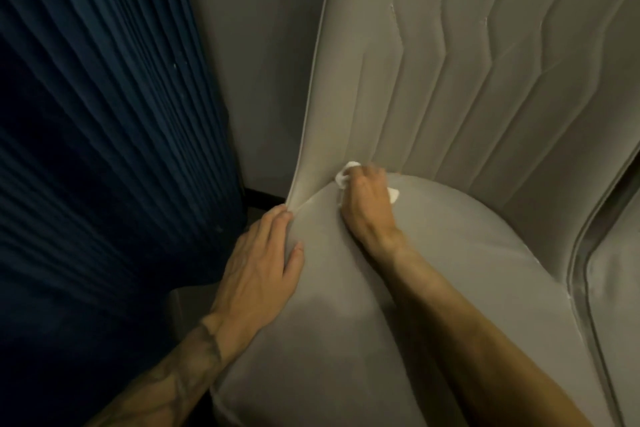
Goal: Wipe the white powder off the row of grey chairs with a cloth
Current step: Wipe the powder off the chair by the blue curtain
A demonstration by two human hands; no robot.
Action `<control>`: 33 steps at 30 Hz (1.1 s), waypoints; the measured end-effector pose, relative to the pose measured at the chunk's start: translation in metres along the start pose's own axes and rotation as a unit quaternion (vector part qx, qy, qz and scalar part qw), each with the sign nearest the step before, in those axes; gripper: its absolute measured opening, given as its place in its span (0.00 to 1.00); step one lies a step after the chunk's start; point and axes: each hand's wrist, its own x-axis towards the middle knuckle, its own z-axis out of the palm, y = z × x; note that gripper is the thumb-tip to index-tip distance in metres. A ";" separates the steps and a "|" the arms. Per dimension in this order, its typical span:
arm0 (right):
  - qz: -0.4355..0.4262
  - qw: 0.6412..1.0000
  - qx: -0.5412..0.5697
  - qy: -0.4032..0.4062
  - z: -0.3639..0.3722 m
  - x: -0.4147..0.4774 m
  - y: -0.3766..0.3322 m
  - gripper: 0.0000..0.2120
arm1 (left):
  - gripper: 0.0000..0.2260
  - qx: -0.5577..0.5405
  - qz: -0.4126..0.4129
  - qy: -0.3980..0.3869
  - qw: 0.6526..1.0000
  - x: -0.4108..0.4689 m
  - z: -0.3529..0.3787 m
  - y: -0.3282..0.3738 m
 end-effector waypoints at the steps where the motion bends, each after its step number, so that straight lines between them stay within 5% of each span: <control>1: -0.035 0.999 0.000 -0.012 0.002 -0.003 -0.007 0.08 | 0.22 0.003 -0.002 -0.003 1.000 0.000 -0.001 0.001; 4: -0.083 0.994 -0.023 -0.059 -0.020 -0.003 0.009 0.13 | 0.21 0.018 -0.007 -0.018 1.000 -0.003 -0.008 0.003; 8: 0.023 0.998 -0.034 -0.037 -0.027 0.009 0.027 0.12 | 0.24 0.016 -0.038 -0.033 0.999 -0.021 -0.013 0.005; 15: -0.128 0.989 0.026 -0.075 -0.022 -0.034 -0.023 0.12 | 0.24 -0.012 -0.090 -0.019 0.996 -0.032 -0.006 0.011; 20: -0.032 0.997 -0.019 -0.071 -0.028 -0.009 -0.012 0.11 | 0.24 -0.002 -0.085 -0.007 0.996 -0.034 -0.007 0.011; 26: -0.150 0.984 0.036 -0.094 -0.030 -0.046 -0.043 0.12 | 0.23 0.001 -0.074 -0.002 0.997 -0.032 -0.003 0.010; 31: -0.024 0.997 -0.007 -0.078 -0.021 -0.035 -0.043 0.12 | 0.23 -0.003 -0.081 -0.001 0.997 -0.032 -0.004 0.010; 33: -0.044 0.996 0.026 -0.076 -0.014 -0.047 -0.072 0.09 | 0.24 -0.001 -0.081 0.000 0.997 -0.032 -0.004 0.012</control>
